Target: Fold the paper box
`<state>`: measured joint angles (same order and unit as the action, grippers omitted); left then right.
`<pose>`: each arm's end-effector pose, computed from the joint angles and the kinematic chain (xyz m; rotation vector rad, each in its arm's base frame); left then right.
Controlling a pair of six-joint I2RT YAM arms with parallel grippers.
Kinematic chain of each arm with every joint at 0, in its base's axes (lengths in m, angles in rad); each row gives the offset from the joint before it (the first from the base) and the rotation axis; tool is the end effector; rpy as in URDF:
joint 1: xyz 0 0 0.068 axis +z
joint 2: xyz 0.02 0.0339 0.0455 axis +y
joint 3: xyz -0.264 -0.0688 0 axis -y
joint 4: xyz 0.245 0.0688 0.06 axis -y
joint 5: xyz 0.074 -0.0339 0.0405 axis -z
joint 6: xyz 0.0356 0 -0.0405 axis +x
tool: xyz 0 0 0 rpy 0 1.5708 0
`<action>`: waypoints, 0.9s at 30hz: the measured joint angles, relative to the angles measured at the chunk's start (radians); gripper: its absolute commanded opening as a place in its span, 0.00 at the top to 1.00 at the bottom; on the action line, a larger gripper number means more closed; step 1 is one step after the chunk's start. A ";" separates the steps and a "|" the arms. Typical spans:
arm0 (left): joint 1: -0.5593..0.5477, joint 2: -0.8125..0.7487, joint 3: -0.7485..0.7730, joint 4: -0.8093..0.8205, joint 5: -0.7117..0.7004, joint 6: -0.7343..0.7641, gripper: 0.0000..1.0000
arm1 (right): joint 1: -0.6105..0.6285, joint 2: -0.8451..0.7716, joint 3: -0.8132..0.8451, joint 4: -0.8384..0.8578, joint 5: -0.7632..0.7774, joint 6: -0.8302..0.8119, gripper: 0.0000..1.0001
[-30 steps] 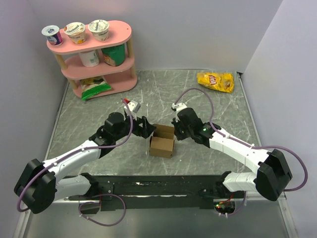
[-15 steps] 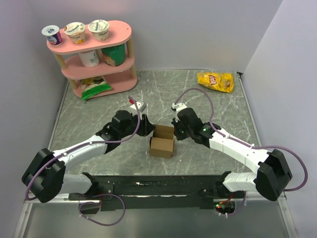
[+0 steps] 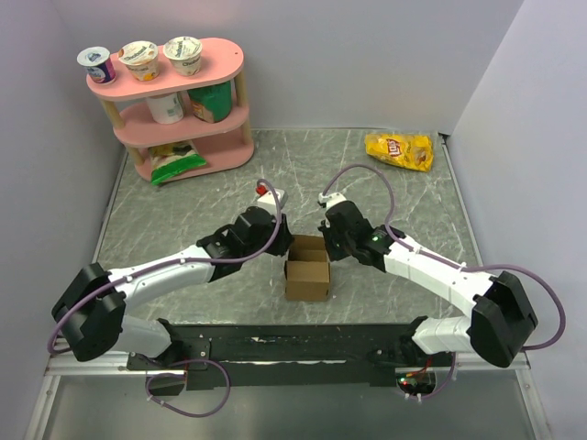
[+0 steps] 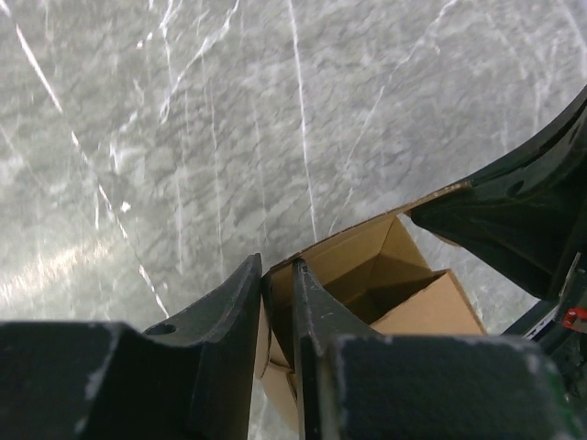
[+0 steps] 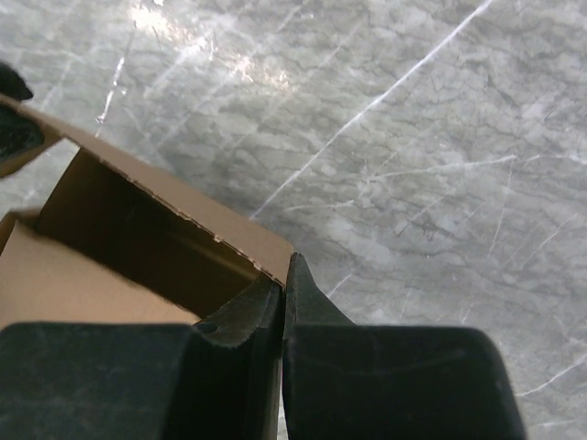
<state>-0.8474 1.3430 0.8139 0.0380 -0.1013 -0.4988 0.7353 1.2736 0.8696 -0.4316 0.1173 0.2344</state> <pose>0.2004 -0.2215 0.2472 0.3070 2.1178 -0.7143 0.1993 0.1746 0.2437 -0.5471 2.3594 0.3088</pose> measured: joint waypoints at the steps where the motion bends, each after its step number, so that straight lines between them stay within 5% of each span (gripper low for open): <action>1: -0.011 0.001 0.003 -0.012 -0.018 -0.009 0.76 | 0.000 0.004 0.000 -0.003 0.002 0.000 1.00; 5: -0.041 0.002 0.023 -0.069 -0.074 -0.037 0.75 | 0.002 0.009 0.000 -0.005 0.006 0.003 1.00; 10: -0.055 0.002 0.036 -0.104 -0.107 -0.047 0.96 | 0.008 0.008 0.000 -0.003 0.010 0.008 0.95; 11: -0.057 0.002 0.036 -0.107 -0.107 -0.044 0.99 | 0.009 0.006 0.000 -0.005 0.011 0.007 0.86; 12: -0.058 0.002 0.035 -0.107 -0.106 -0.041 0.99 | 0.009 0.004 0.000 -0.008 0.011 0.007 0.57; 15: -0.063 0.002 0.019 -0.089 -0.094 -0.021 0.99 | 0.009 -0.021 0.000 -0.009 -0.003 0.018 0.14; 18: -0.066 0.002 -0.019 -0.039 -0.061 0.023 0.99 | 0.014 -0.093 -0.002 -0.008 -0.033 0.011 0.01; 27: -0.067 -0.040 -0.050 0.016 0.011 0.166 0.99 | 0.020 -0.488 -0.127 0.039 -0.041 -0.068 0.02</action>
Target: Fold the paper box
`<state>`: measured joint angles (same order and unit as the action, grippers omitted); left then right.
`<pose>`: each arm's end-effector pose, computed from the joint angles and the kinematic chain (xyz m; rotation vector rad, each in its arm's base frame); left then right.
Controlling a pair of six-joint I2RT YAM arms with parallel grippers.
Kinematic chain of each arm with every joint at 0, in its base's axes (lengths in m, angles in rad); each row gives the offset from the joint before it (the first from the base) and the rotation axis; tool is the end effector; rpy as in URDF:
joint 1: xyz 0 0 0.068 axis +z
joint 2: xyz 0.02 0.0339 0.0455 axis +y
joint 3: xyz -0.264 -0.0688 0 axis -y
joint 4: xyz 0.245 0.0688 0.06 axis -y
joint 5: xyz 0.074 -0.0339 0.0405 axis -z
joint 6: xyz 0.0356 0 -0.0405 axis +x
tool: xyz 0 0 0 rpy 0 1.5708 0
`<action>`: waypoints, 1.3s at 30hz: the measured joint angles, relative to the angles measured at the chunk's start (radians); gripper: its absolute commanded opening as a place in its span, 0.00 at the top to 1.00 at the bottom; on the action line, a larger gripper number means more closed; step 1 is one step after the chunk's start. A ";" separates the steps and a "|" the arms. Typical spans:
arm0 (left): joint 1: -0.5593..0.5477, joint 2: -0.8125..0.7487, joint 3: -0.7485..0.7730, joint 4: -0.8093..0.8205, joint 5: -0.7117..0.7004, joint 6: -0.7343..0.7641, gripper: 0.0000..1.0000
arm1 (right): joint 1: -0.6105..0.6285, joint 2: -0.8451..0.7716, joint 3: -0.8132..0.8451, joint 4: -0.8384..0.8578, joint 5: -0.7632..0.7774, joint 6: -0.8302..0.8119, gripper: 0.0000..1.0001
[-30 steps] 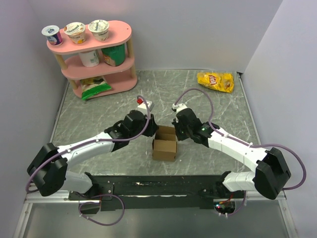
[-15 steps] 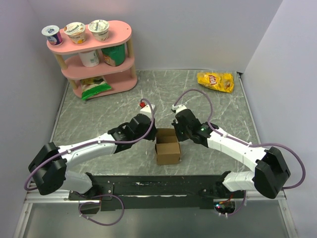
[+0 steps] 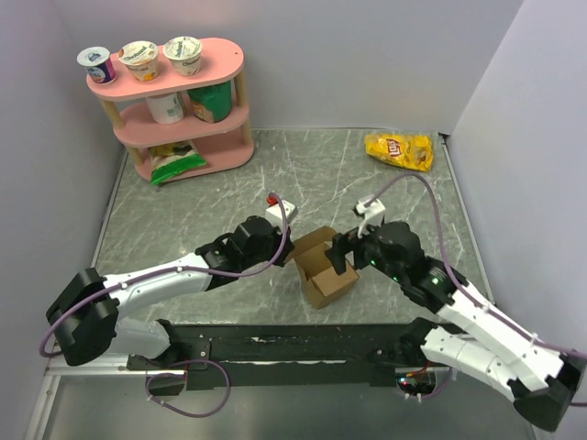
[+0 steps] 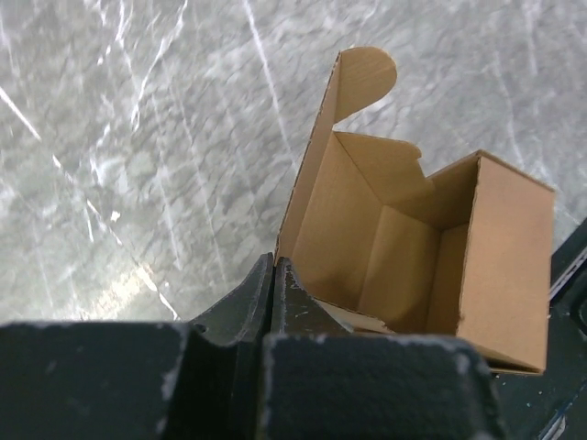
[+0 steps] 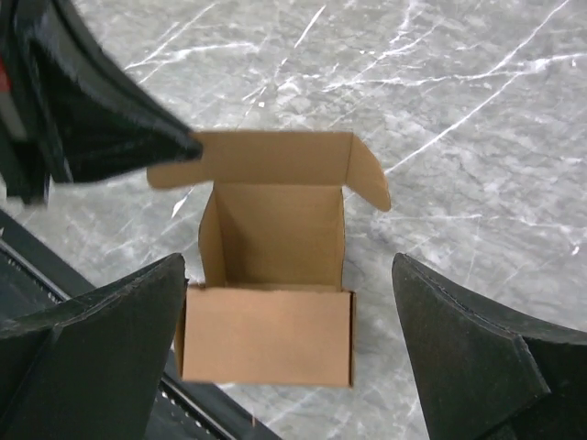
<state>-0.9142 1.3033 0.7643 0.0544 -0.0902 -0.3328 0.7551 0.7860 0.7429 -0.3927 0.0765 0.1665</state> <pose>0.1784 -0.2263 0.2429 0.5530 2.0501 -0.6704 0.1330 0.1214 0.3035 -0.5446 1.9685 0.5088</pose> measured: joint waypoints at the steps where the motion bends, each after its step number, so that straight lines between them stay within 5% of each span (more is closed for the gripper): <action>1: -0.001 -0.006 0.000 0.005 0.004 0.010 0.99 | 0.000 -0.025 -0.016 -0.011 -0.004 -0.006 0.03; 11: -0.004 -0.007 0.005 0.007 0.013 0.039 0.99 | 0.002 -0.162 -0.132 -0.142 -0.085 0.192 0.27; 17: -0.010 0.030 0.053 0.001 0.013 0.061 0.99 | 0.002 -0.326 -0.154 -0.249 -0.126 0.291 0.63; 24: -0.013 0.052 0.078 -0.011 0.010 0.081 0.99 | 0.012 -0.328 -0.197 -0.282 -0.196 0.361 0.92; 39: -0.027 0.074 0.103 0.002 0.064 0.151 0.99 | 0.109 -0.175 -0.301 -0.164 -0.151 0.434 0.78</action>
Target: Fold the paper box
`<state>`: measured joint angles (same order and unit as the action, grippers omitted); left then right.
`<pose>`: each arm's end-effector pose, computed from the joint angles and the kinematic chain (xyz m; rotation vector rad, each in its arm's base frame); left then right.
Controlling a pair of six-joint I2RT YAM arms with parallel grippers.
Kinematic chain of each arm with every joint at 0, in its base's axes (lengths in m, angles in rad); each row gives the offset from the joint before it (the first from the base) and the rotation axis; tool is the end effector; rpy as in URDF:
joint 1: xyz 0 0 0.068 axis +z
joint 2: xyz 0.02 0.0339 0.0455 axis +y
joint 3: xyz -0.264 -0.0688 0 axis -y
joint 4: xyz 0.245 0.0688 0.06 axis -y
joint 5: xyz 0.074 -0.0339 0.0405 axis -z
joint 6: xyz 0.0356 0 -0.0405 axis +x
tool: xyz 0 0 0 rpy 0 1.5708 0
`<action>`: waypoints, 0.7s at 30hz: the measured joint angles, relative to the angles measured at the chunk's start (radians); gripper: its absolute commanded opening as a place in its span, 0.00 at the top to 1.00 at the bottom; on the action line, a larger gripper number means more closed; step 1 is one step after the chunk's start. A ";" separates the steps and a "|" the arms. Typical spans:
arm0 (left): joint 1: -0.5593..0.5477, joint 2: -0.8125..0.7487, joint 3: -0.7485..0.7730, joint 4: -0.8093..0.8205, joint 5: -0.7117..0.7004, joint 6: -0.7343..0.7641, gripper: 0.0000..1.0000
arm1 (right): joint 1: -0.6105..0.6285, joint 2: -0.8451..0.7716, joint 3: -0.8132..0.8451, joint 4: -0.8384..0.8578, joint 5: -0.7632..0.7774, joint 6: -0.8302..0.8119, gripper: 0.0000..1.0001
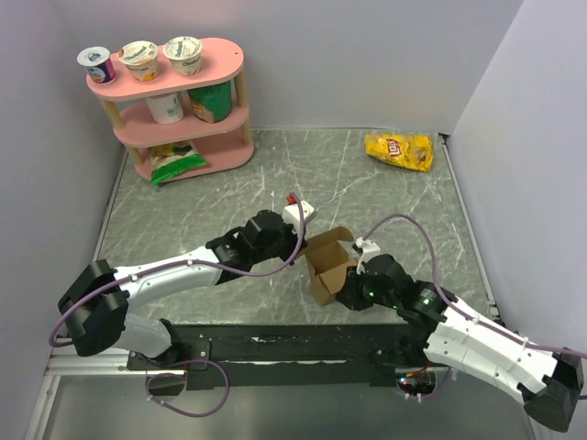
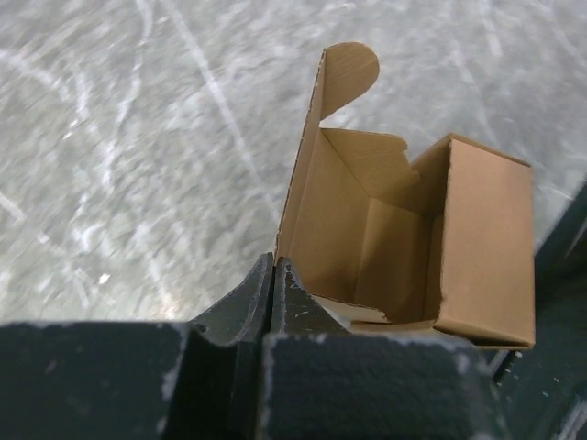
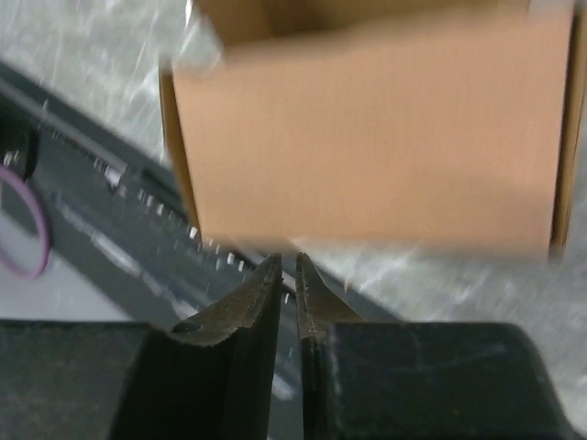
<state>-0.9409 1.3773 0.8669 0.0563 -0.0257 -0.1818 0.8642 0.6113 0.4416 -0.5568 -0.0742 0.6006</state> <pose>0.1838 -0.2506 0.2572 0.7598 1.9502 -0.6732 0.0871 0.1061 0.2100 -0.3613 2.4154 0.8008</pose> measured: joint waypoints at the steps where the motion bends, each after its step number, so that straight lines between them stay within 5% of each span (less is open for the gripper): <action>1: -0.004 0.000 0.000 0.007 0.013 0.007 0.99 | 0.000 0.014 0.000 0.026 0.019 -0.006 0.78; 12: -0.045 -0.006 -0.004 0.060 0.119 0.039 0.99 | 0.000 0.175 0.009 0.259 0.120 -0.138 0.77; 21: -0.063 0.036 0.002 0.106 0.027 -0.046 0.99 | 0.000 0.234 0.008 0.342 0.114 -0.154 0.78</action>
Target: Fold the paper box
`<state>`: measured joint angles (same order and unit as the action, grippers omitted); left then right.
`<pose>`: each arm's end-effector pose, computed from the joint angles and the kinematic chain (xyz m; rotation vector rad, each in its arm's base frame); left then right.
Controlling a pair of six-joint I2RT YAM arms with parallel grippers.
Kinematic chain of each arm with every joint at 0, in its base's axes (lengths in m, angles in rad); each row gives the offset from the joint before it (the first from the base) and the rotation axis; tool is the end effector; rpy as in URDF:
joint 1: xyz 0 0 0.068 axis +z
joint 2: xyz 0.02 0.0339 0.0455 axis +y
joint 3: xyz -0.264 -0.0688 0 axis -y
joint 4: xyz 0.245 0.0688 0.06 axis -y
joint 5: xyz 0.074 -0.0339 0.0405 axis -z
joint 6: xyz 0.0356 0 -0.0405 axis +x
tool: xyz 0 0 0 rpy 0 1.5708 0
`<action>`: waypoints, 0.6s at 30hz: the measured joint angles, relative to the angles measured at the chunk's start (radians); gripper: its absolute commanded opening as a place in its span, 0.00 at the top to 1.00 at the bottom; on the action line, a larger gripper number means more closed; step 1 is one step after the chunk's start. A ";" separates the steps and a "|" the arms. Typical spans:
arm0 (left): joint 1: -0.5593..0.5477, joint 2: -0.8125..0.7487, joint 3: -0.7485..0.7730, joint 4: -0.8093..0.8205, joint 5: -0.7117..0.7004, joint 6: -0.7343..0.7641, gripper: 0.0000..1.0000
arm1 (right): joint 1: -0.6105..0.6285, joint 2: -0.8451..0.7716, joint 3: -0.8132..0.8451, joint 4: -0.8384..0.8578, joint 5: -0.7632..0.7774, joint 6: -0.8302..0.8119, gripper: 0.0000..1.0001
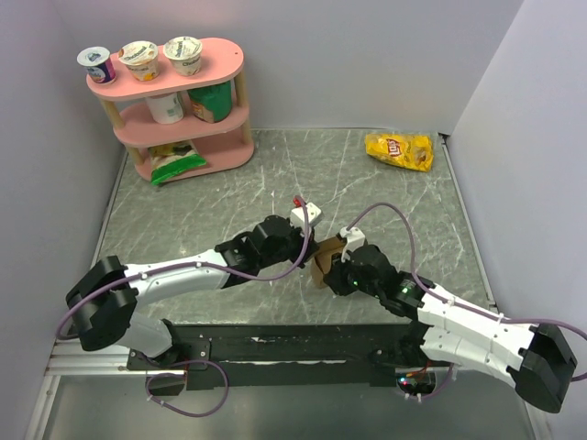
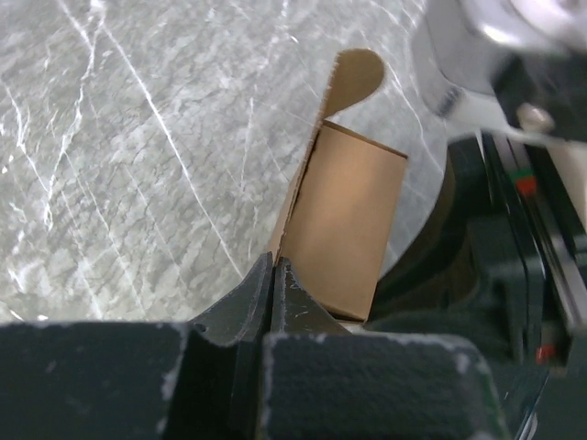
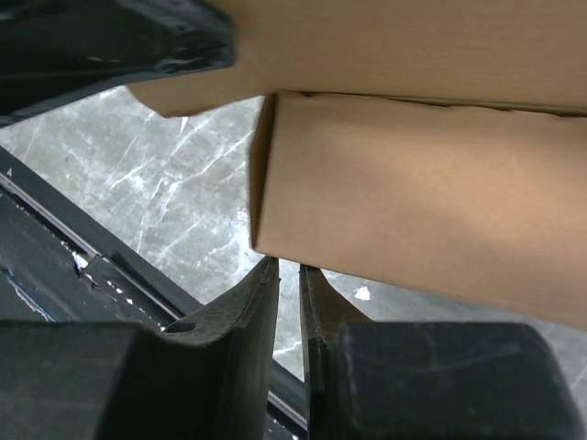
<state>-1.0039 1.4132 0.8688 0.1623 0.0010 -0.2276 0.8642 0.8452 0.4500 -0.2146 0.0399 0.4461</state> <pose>0.1723 -0.2707 0.2578 0.7736 1.8900 -0.7980 0.1204 0.1389 0.2093 -0.4474 2.2225 0.6841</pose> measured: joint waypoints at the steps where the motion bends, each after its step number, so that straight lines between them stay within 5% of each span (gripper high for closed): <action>1: -0.003 0.007 0.000 0.010 -0.017 -0.021 0.99 | 0.000 0.005 -0.001 0.008 -0.002 0.000 0.78; 6: -0.013 0.032 0.001 0.041 -0.073 -0.064 0.99 | 0.001 0.022 -0.013 0.056 -0.007 -0.001 0.77; 8: -0.018 0.040 0.010 0.042 -0.087 -0.063 0.99 | 0.002 0.025 -0.013 0.063 -0.007 -0.005 0.63; 10: -0.021 0.045 0.016 0.039 -0.097 -0.053 0.99 | 0.002 0.021 -0.010 0.060 -0.008 -0.010 0.37; 13: -0.023 0.045 0.016 0.035 -0.101 -0.028 0.99 | 0.003 -0.008 0.016 0.006 -0.004 -0.022 0.17; 18: -0.024 0.039 0.016 0.026 -0.092 0.006 0.99 | 0.002 -0.109 0.120 -0.105 0.009 -0.043 0.03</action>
<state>-1.0283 1.4521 0.8852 0.1886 -0.0906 -0.2218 0.8658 0.7361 0.5701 -0.3191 0.0490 0.4026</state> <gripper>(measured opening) 0.029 0.909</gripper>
